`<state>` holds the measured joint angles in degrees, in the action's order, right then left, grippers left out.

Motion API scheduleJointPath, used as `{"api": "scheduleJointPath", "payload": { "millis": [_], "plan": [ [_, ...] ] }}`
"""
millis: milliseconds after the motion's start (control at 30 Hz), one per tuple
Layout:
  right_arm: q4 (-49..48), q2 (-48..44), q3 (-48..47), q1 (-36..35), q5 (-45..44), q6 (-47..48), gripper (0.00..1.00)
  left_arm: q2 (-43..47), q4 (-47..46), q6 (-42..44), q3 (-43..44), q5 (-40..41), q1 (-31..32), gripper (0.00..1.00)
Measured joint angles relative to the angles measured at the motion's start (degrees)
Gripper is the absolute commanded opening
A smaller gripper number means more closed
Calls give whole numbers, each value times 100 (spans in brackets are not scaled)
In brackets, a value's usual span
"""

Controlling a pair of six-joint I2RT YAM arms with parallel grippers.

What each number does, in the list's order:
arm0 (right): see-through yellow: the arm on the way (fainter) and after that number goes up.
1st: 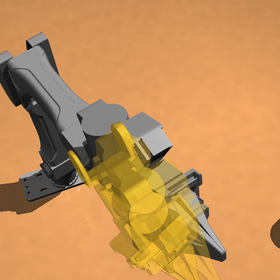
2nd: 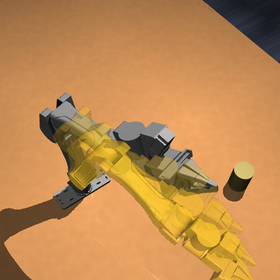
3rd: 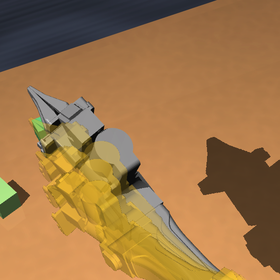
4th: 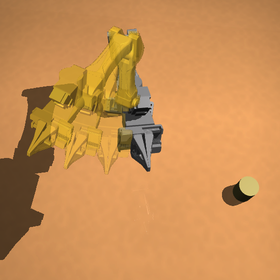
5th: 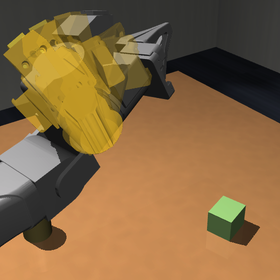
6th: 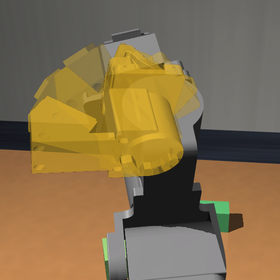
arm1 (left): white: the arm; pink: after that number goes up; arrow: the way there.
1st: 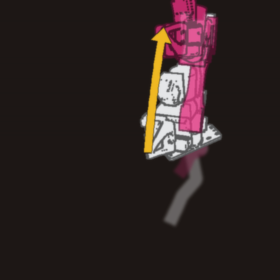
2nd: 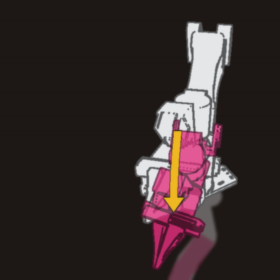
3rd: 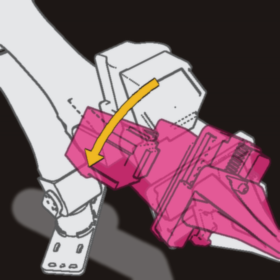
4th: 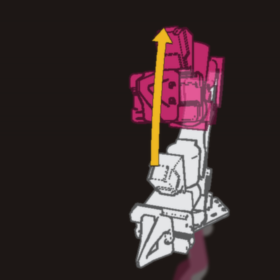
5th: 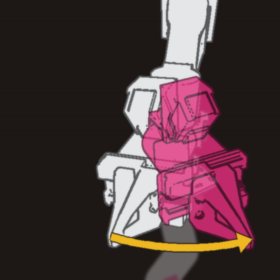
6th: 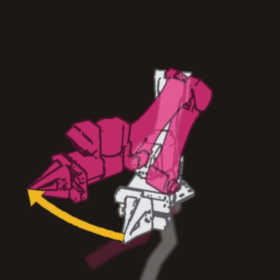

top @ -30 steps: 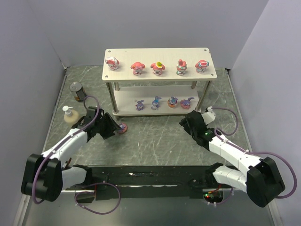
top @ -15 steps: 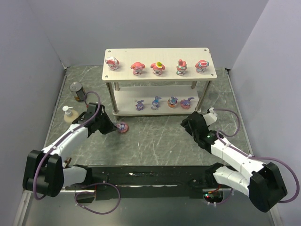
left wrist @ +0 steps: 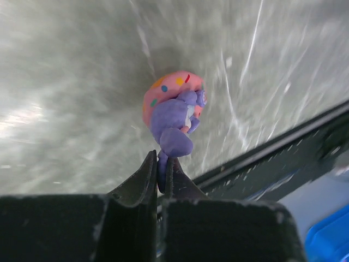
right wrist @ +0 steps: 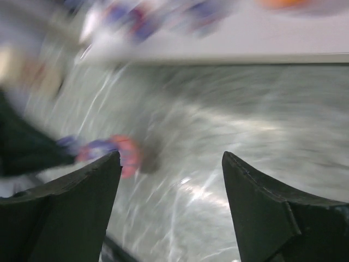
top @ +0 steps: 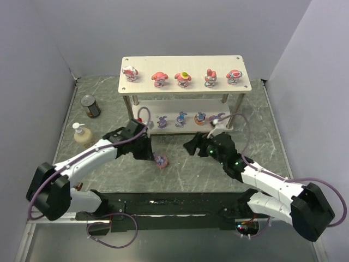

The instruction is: Place and organize the plastic toys onto the shelf

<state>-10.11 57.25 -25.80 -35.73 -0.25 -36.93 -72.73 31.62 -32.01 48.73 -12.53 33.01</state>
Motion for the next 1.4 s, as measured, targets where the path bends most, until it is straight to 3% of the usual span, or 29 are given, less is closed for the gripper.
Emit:
{"api": "scheduleJointPath", "payload": {
  "millis": [167,267,367,533,600,700,1067,1400],
  "plan": [
    [-870,304,173,-1178,595,1019,96,-496,149,-9,33,103,824,3],
    [-1222,442,330,-1672,763,1464,100,-522,138,-22,31,125,1075,12],
    [-1504,501,621,-2098,758,1862,100,-522,118,-22,13,122,1222,27],
    [-1906,946,844,-2549,476,2343,100,-546,205,-28,4,210,1373,66],
    [-2050,1217,844,-2688,278,2529,100,-533,249,-31,4,315,1390,76],
    [-2282,1617,844,-2844,33,2800,99,-417,345,-46,4,503,1390,84],
    [-2708,2098,804,-2900,-273,3744,93,688,706,-63,227,1049,1392,86],
    [-2479,3167,48,-2879,-376,4203,89,1838,776,-63,341,1405,1392,87]
  ]
}}
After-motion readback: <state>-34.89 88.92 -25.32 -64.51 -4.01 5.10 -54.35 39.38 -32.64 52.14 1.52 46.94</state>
